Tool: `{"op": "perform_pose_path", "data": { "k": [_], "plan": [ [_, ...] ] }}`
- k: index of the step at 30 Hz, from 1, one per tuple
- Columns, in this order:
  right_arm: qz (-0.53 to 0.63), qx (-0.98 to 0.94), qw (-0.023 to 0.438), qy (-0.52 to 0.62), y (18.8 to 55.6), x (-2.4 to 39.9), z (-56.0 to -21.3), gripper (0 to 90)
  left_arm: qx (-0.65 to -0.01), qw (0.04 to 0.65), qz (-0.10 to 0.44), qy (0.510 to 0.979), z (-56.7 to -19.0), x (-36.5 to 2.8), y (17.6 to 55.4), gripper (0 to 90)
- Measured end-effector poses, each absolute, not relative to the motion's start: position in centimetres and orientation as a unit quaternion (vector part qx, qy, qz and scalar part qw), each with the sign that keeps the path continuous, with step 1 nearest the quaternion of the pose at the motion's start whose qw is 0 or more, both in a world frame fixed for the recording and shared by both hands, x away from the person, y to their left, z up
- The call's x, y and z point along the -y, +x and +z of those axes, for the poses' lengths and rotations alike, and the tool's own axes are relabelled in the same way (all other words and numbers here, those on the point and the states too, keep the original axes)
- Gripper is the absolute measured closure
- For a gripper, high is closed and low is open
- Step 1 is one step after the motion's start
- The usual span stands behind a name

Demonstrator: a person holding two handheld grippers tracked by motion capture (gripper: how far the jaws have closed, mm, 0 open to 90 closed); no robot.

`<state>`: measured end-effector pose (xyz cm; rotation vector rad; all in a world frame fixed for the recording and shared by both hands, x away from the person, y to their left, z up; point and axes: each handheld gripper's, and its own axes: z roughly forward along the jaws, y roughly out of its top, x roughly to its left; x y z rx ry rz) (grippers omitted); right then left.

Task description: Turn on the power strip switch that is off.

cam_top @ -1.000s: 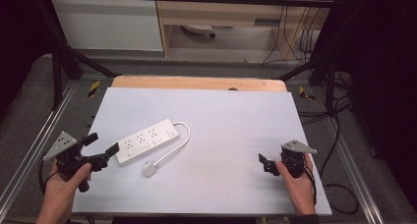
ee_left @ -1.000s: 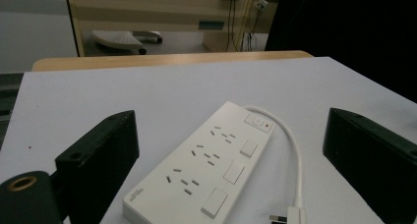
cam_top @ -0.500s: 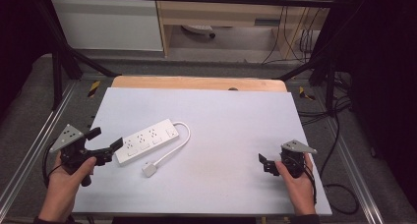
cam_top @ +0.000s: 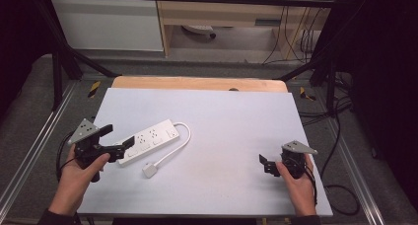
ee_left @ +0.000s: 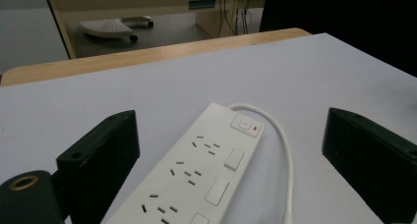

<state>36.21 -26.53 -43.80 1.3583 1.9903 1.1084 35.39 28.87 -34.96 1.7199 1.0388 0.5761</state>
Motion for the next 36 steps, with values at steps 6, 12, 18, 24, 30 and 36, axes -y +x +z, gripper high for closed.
{"op": "perform_pose_path", "data": {
  "k": [6,12,18,24,30,36],
  "plan": [
    [0.408,-0.727,0.24,0.498,36.2,26.5,-43.8,2.8,-0.43,0.499,0.237,0.714,-34.8,-28.6,35.8,7.3],
    [0.408,-0.726,0.244,0.497,36.2,26.6,-43.7,2.8,-0.434,0.498,0.233,0.713,-34.8,-28.5,36.2,7.4],
    [0.409,-0.728,0.241,0.495,36.2,26.6,-43.7,2.7,-0.434,0.496,0.232,0.715,-34.8,-28.3,36.6,7.4],
    [0.408,-0.727,0.241,0.496,36.2,26.6,-43.7,2.8,-0.438,0.491,0.229,0.717,-35.0,-27.9,37.1,7.9],
    [0.407,-0.728,0.239,0.498,36.2,26.6,-43.8,2.8,-0.44,0.486,0.227,0.72,-35.3,-27.7,37.4,8.1],
    [0.406,-0.727,0.24,0.5,36.2,26.6,-43.8,3.2,-0.44,0.481,0.222,0.725,-35.7,-27.2,37.9,8.3]
  ]
}}
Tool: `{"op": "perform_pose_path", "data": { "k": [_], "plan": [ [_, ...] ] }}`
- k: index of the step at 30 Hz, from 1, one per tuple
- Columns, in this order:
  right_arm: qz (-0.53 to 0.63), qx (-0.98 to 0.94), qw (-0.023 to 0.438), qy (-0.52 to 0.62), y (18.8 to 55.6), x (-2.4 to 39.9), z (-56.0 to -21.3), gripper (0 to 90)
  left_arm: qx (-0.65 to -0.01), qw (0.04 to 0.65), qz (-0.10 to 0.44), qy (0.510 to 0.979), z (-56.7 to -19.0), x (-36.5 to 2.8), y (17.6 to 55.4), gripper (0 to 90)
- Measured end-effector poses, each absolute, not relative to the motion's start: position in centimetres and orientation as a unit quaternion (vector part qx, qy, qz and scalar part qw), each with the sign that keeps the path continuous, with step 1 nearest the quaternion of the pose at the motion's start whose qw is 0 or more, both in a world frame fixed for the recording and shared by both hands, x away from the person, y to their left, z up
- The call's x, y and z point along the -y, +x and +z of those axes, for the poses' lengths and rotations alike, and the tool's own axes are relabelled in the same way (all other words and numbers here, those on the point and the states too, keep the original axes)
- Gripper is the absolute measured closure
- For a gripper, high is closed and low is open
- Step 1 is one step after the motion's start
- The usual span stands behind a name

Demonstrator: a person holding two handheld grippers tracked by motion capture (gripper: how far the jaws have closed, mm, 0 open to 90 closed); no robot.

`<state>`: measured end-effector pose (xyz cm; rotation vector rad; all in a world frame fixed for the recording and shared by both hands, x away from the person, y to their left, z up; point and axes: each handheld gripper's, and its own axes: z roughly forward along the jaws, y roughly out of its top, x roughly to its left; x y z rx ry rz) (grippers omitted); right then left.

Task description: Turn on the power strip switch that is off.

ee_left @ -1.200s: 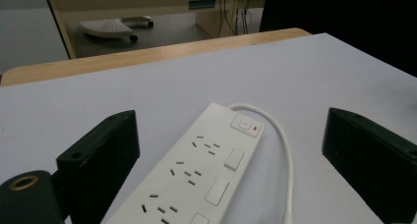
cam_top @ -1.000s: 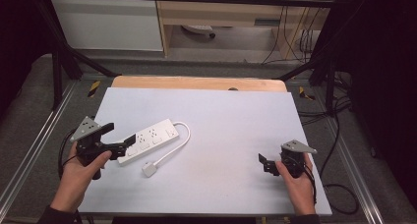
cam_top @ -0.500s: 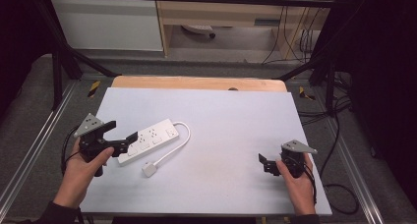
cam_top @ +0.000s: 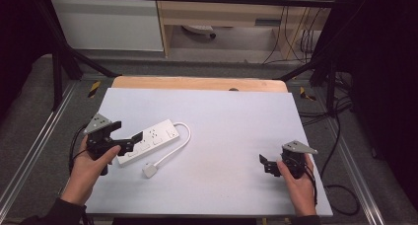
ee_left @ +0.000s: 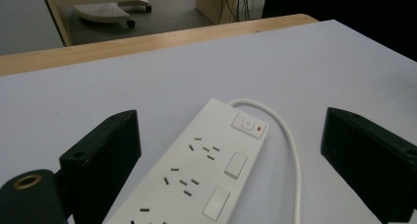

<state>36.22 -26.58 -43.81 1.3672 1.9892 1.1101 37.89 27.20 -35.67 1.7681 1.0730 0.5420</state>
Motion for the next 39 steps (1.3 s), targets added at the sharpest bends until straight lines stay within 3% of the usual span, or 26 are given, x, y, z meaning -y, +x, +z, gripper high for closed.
{"op": "perform_pose_path", "data": {
  "k": [39],
  "plan": [
    [0.405,-0.73,0.234,0.498,36.3,26.6,-43.9,2.7,-0.461,0.424,0.202,0.753,-39.0,-25.7,40.8,11.4]
  ]
}}
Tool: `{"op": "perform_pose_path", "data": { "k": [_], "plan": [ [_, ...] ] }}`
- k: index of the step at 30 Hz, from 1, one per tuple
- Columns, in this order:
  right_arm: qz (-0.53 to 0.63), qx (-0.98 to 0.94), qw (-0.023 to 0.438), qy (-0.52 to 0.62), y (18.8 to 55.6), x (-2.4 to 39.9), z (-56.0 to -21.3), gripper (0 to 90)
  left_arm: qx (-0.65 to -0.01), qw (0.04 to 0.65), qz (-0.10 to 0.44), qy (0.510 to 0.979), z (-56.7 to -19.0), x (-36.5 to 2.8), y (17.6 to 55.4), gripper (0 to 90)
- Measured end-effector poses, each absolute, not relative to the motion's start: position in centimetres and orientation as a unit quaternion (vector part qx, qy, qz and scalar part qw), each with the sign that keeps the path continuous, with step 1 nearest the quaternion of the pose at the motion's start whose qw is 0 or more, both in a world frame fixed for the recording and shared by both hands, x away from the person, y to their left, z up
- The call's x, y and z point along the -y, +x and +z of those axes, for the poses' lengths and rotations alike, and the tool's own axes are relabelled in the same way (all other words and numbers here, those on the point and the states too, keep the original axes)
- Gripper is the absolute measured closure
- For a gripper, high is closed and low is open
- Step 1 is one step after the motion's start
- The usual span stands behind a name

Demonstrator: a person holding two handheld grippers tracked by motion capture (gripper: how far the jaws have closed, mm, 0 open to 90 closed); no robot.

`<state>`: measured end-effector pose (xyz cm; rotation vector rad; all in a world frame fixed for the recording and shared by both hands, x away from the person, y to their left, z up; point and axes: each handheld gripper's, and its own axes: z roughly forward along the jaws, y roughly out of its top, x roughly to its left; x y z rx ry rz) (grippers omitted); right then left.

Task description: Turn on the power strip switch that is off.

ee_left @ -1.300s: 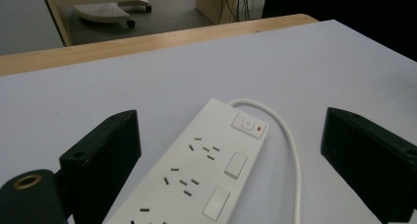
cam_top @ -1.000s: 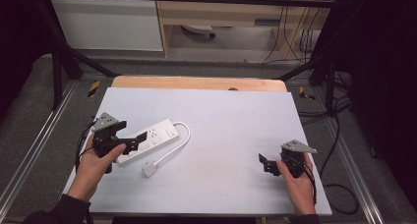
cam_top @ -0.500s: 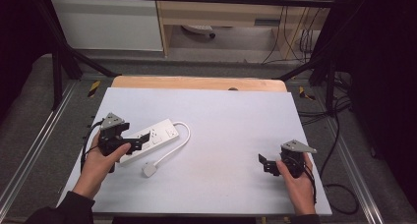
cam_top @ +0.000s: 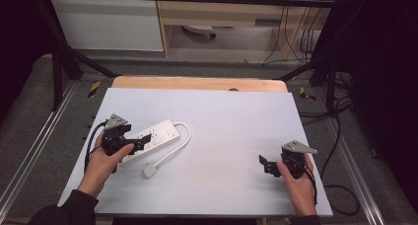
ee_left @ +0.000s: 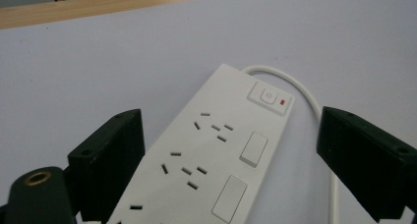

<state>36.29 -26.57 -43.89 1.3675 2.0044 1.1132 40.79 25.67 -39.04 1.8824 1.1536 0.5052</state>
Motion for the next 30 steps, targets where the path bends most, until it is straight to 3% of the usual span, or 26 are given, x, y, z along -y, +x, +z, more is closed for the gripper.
{"op": "perform_pose_path", "data": {
  "k": [8,30],
  "plan": [
    [0.404,-0.731,0.234,0.497,36.3,26.6,-43.9,2.7,-0.465,0.417,0.197,0.756,-39.5,-25.4,41.0,19.2],
    [0.405,-0.732,0.233,0.496,36.3,26.5,-43.8,2.8,-0.439,0.406,0.199,0.776,-41.0,-23.8,41.2,64.1]
  ]
}}
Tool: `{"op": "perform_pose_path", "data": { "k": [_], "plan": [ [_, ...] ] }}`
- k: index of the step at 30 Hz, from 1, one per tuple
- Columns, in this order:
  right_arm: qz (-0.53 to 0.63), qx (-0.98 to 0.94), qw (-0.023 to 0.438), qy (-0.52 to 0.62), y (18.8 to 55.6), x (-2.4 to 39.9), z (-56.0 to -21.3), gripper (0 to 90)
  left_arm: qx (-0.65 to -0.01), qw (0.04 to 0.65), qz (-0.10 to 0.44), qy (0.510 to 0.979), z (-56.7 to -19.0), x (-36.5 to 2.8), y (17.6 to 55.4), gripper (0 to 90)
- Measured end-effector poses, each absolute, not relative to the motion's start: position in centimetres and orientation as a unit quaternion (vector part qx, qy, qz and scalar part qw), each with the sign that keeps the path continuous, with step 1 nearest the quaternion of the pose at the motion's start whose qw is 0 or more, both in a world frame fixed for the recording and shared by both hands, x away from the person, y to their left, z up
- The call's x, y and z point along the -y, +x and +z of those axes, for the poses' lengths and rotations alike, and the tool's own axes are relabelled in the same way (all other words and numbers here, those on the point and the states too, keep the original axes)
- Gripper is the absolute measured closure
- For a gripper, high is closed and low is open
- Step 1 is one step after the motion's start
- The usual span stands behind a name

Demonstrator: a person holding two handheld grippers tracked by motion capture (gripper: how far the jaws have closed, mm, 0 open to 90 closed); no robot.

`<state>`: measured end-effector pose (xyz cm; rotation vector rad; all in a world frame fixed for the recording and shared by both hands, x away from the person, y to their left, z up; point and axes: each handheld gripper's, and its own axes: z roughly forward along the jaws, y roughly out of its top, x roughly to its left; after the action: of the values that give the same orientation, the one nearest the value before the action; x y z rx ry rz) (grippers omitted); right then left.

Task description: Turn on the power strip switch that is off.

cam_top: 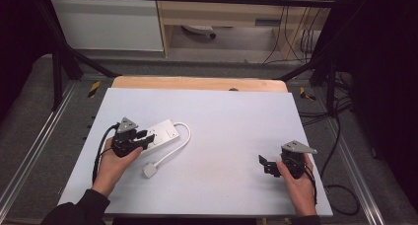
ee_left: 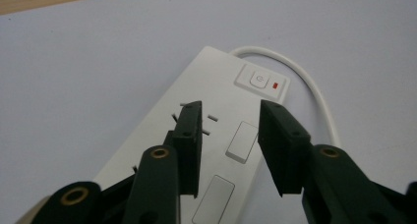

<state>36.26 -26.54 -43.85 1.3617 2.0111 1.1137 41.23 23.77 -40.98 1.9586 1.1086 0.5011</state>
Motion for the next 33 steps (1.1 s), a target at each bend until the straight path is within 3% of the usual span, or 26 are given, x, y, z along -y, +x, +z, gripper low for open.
{"op": "perform_pose_path", "data": {
  "k": [15,33],
  "plan": [
    [0.402,-0.735,0.233,0.494,36.3,26.5,-43.9,2.8,-0.447,0.392,0.178,0.784,-42.2,-24.6,41.1,81.1],
    [0.4,-0.737,0.232,0.492,36.3,26.4,-43.9,2.7,-0.442,0.391,0.165,0.79,-42.5,-25.2,41.0,90.0]
  ]
}}
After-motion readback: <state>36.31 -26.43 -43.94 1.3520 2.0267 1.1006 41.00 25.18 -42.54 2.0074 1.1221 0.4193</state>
